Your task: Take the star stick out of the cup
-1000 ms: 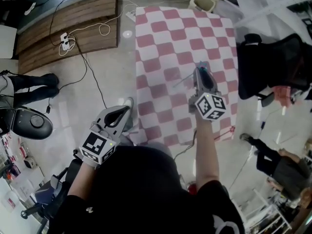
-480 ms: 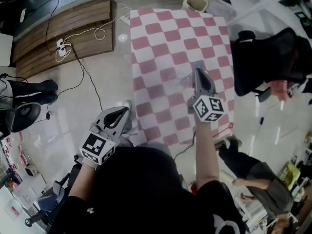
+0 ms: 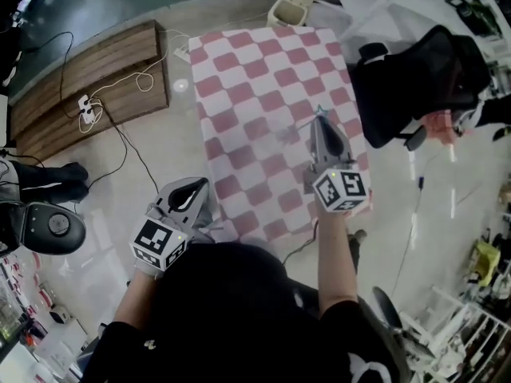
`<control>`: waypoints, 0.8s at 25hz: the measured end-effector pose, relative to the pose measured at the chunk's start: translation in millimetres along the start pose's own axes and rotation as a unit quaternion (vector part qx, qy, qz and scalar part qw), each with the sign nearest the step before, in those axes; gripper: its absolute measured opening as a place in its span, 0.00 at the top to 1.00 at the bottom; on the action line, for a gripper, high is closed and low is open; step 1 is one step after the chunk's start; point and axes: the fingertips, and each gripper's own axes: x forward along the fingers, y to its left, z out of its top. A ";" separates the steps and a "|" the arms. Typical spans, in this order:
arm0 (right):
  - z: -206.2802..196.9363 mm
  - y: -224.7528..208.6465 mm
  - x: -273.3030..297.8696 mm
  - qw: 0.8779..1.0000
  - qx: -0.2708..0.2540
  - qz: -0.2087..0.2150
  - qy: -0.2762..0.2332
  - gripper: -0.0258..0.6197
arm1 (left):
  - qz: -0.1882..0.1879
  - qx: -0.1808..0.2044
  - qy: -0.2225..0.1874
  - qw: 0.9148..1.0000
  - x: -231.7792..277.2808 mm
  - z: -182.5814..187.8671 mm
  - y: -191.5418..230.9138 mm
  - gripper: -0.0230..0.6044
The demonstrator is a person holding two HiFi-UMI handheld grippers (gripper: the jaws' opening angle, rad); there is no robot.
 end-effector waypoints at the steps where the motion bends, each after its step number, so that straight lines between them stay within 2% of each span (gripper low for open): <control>1: 8.4 2.7 -6.9 1.000 -0.002 -0.003 -0.008 0.91 | -0.007 0.004 -0.002 1.000 0.9 2.4 -1.5 0.90; 10: 63.4 28.7 -79.1 0.998 -0.024 -0.038 -0.053 0.91 | -0.069 0.042 -0.017 0.997 14.5 28.0 -11.5 0.90; 20: 66.7 36.3 -171.0 0.990 -0.016 -0.119 -0.068 0.91 | -0.131 0.077 -0.022 0.988 31.2 47.1 -32.3 0.90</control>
